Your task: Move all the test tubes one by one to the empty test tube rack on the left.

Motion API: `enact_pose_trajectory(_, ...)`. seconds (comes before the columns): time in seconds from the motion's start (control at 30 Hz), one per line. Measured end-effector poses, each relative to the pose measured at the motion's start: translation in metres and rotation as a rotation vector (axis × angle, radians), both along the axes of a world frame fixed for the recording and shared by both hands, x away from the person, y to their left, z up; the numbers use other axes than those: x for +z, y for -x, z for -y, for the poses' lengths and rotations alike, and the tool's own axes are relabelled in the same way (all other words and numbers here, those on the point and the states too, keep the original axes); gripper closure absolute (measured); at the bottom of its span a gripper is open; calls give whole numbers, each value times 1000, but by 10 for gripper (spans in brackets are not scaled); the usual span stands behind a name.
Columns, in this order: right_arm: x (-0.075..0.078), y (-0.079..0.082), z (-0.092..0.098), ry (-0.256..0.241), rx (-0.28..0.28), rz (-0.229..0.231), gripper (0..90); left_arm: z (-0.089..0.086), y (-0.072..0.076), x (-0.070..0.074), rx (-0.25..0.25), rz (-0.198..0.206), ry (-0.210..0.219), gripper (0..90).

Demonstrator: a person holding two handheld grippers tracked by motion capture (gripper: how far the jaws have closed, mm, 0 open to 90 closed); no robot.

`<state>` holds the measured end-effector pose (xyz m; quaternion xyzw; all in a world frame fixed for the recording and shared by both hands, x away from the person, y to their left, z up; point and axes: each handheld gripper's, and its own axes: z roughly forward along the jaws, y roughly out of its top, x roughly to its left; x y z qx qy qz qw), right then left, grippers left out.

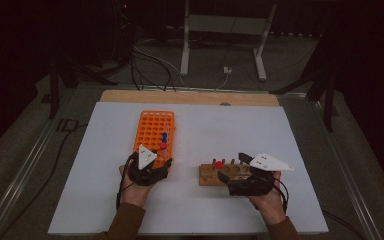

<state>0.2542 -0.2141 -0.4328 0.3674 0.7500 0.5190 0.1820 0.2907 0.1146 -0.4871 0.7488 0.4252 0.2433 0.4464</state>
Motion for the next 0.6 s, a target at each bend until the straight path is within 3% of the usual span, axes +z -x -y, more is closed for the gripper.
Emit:
enact_pose_trajectory(0.23,-11,-3,-6,19,-12,-9,147,-7,6,10,10,-7,114,150)
enact_pose_trajectory(0.37,-16,-4,-10,34,-19,-6,229,-8,9,16,4,-12,150,33)
enact_pose_trajectory(0.6,-25,-5,-17,70,-8,12,431,-9,15,25,-11,6,189,6)
